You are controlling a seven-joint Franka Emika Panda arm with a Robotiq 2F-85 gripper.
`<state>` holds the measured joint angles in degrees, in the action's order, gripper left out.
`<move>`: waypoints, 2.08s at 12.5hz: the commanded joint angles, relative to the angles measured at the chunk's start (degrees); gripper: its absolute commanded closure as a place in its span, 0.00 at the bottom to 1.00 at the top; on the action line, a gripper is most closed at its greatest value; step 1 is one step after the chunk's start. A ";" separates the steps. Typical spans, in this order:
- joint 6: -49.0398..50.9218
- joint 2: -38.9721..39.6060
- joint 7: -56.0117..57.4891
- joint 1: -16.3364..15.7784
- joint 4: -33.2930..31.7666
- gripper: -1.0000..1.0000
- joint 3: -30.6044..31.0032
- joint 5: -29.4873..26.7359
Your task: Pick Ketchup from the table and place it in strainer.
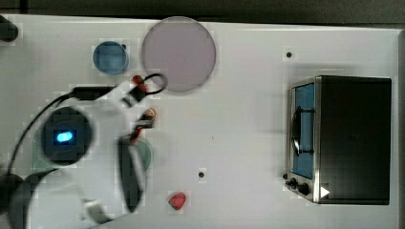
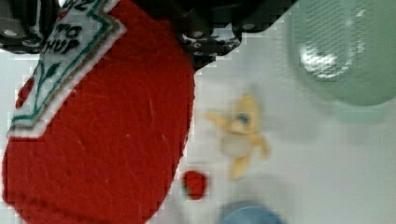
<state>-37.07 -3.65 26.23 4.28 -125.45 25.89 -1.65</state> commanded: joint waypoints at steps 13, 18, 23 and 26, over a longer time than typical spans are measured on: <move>-24.10 27.00 -35.17 -6.80 0.73 0.00 14.23 4.68; -15.42 17.21 -39.86 -3.19 1.06 0.00 13.94 4.61; 13.50 -0.02 -35.66 4.91 8.11 0.00 9.40 3.05; 23.30 -5.72 -32.98 7.65 13.70 0.00 0.56 2.05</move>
<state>-16.63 -10.74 -9.19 7.83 -111.57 28.98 1.50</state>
